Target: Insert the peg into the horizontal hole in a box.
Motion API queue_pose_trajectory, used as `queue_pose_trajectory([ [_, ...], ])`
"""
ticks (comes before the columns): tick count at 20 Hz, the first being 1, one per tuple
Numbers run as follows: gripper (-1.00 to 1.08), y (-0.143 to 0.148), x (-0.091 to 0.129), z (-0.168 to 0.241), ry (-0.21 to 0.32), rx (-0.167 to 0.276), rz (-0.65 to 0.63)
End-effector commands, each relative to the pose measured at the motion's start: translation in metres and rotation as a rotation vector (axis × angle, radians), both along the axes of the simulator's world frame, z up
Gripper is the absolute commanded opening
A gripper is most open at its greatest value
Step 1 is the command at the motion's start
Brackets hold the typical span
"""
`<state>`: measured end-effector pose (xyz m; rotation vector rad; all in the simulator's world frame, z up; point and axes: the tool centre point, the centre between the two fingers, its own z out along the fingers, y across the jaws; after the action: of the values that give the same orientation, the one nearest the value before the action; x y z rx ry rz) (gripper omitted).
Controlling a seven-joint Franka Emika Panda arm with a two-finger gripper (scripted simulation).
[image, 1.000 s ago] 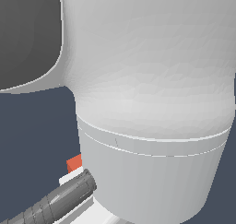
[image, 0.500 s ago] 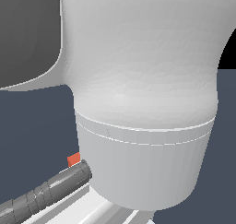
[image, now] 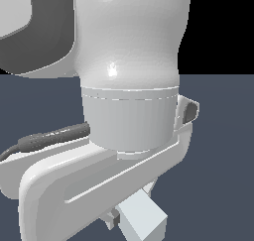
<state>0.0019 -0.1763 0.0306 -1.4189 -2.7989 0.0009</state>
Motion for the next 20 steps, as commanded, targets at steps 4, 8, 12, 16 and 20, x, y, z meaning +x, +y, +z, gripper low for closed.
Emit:
queue_pose_trajectory([
  [4,-1.00,0.039,-0.007,0.012,-0.003,-0.001,-0.080],
  [8,-1.00,0.069,-0.011,0.020,-0.003,-0.001,-0.143],
  [12,-1.00,0.099,-0.012,0.029,-0.003,-0.001,-0.204],
  [16,-1.00,0.129,-0.012,0.037,-0.003,-0.001,-0.263],
  [20,-1.00,0.158,-0.009,0.045,-0.003,-0.001,-0.322],
])
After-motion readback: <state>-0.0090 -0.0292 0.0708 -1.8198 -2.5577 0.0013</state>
